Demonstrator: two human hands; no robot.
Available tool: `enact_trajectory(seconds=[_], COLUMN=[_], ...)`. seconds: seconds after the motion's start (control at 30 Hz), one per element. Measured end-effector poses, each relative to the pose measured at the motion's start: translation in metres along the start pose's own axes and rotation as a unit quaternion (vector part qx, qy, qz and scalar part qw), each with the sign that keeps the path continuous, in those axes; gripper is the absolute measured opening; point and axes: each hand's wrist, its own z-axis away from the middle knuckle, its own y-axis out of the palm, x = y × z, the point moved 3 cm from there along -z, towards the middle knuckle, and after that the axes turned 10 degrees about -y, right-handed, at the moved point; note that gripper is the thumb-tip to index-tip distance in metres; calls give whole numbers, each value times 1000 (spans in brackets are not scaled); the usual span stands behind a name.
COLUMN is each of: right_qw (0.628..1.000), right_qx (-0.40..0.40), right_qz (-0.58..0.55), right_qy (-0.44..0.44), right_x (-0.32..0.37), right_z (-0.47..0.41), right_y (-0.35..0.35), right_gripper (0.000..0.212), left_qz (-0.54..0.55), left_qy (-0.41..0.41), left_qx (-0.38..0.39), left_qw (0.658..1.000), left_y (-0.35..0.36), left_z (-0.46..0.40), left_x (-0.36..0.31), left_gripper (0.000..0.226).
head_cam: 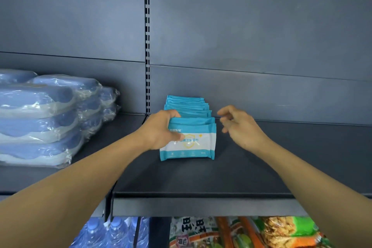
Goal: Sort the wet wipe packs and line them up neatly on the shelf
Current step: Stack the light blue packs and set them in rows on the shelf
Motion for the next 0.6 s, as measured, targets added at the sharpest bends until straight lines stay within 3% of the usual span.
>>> enact_trajectory(seconds=[0.07,0.27,0.37,0.47,0.6], right_qw=[999,996,998,999,997], right_qx=[28,66,39,25,11], right_qz=[-23,50,40,41,74], right_qy=[5,21,31,19,37], right_x=[4,4,1,1,1], right_z=[3,8,6,3,7], right_y=[6,29,32,35,35], right_gripper=[18,64,62,62,66], left_qz=[-9,-115,-97,-43,-22], left_qy=[-5,-26,-88,-115,-129], left_qx=[-9,-138,-110,-52,-68], left_qw=[1000,983,985,991,989], left_y=[8,10,12,18,20], left_z=[-7,1,5,3,4], left_x=[1,8,19,22,20], left_gripper=[26,69,81,72,69])
